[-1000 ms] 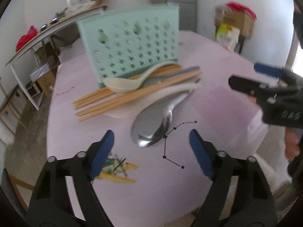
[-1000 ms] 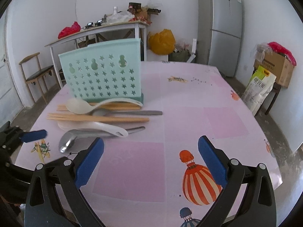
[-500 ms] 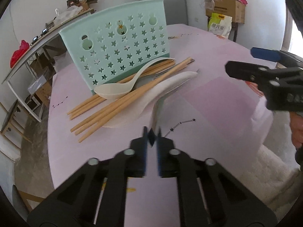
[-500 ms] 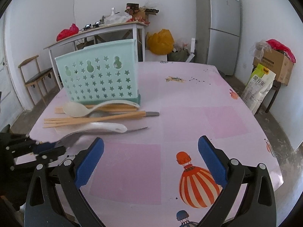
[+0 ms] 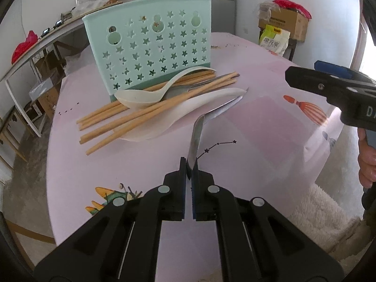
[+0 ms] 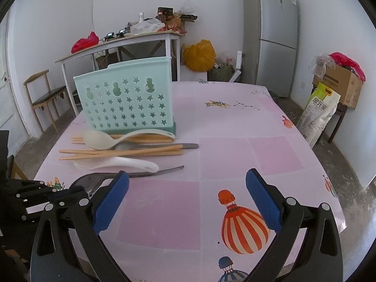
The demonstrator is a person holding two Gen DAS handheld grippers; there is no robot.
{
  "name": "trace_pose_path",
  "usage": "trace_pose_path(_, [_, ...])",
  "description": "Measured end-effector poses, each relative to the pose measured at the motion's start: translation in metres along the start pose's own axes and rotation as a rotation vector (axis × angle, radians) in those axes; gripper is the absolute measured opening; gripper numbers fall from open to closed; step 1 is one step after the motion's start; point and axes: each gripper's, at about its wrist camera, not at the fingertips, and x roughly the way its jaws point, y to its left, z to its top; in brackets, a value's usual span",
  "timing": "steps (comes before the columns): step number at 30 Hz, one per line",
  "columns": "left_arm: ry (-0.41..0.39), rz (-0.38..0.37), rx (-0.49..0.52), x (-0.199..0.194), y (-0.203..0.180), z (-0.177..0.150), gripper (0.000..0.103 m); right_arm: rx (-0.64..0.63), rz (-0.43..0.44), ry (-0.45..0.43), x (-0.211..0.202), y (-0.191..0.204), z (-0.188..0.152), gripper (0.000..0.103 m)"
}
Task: Organize utensils
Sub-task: 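Lift the metal knife with the left gripper while the right gripper grasps a white plastic spoon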
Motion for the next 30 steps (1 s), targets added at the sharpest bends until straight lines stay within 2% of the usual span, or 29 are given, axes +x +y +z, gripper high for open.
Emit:
trace_pose_path(6, [-0.039, -0.046, -0.050, -0.013, 0.011, -0.001, 0.002, -0.016, -0.004, -0.007, -0.006, 0.004, 0.002, 0.097])
trace_pose_path(11, [-0.033, -0.102, -0.125, -0.028, 0.027, -0.005, 0.001, -0.057, 0.013, -0.038, -0.013, 0.009, 0.012, 0.097])
trace_pose_path(17, [-0.016, -0.145, -0.222, -0.042, 0.053, -0.017, 0.001, -0.159, 0.133, -0.108, -0.017, 0.032, 0.039, 0.095])
trace_pose_path(20, [-0.001, -0.159, -0.269, -0.044, 0.065, -0.025, 0.001, -0.218, 0.240, -0.096, -0.005, 0.051, 0.054, 0.088])
trace_pose_path(22, [0.005, -0.165, -0.296, -0.044, 0.070, -0.031, 0.001, -0.269, 0.294, -0.058, 0.010, 0.067, 0.061, 0.079])
trace_pose_path(30, [0.008, -0.197, -0.368, -0.042, 0.083, -0.043, 0.001, -0.439, 0.369, 0.087, 0.066, 0.126, 0.060, 0.047])
